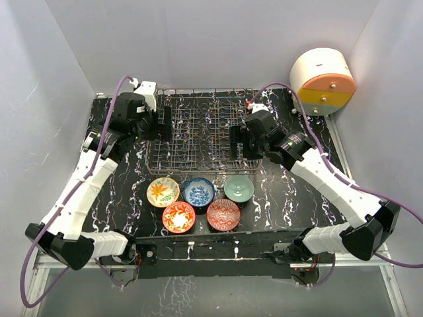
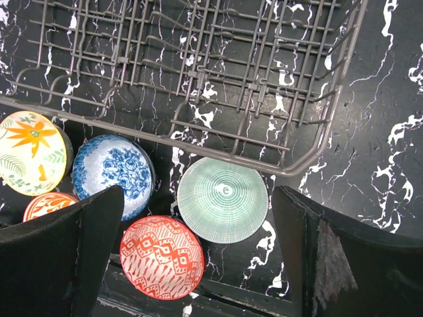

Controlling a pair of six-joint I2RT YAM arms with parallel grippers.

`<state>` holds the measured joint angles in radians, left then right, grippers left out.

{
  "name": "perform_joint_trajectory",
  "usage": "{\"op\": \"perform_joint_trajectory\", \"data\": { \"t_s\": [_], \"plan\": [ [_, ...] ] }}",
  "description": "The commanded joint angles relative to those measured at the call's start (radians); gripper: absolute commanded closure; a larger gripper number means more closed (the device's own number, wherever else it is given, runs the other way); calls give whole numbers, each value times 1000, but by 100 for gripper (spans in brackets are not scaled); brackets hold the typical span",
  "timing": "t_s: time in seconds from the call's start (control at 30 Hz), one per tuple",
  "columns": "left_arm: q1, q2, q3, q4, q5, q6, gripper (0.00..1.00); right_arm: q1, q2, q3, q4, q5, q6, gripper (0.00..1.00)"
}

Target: Load the bowls into the dish rack

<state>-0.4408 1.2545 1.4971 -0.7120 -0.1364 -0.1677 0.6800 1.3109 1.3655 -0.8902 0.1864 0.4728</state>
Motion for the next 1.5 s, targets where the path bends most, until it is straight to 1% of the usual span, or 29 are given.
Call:
{"op": "perform_joint_trajectory", "data": {
  "t_s": [0.0,0.13,0.23,0.33,0.4,0.47,0.57,0.67,0.77,0.87,1.0,1.07,1.2,1.37,1.47],
  "plan": [
    [-4,-10,39,-11,-23,-1,3,4,-9,57,30,28,-57,1],
    [-4,-10,51,-13,-23,-10,3,4,-36,14,49,-23,-121,1],
    [-4,-10,62,-19,-24,-10,3,4,-68,-24,68,-54,-134,1],
    [-4,-16,74,-26,-39,-12,3,4,-80,-45,100,-120,-158,1],
    [-4,-23,87,-36,-65,-25,3,4,-67,-32,91,-160,-178,2],
    [-4,-33,103,-50,-132,-55,3,12,-51,-12,65,-176,-192,2],
    [-4,-52,131,-68,-225,-81,3,68,-43,-1,36,-168,-199,2],
    [-4,-85,135,-59,-284,-106,3,174,-41,-2,-11,-136,-194,4],
    [-4,-118,107,-38,-303,-118,3,276,-26,-11,-62,-97,-168,6],
    [-4,-129,91,-51,-313,-132,3,377,-9,-27,-85,-61,-124,7],
    [-4,-131,80,-79,-319,-160,3,517,22,-47,-91,9,-80,8],
    [-4,-134,73,-84,-316,-168,3,564,51,-66,-78,11,-76,8],
    [-4,-125,83,-105,-313,-165,3,605,89,-119,-22,-9,-56,9],
    [-4,-113,105,-125,-318,-150,3,608,90,-229,97,-41,-53,18],
    [-4,-113,109,-131,-314,-157,3,609,105,-253,134,-44,-64,22]
  ]
}}
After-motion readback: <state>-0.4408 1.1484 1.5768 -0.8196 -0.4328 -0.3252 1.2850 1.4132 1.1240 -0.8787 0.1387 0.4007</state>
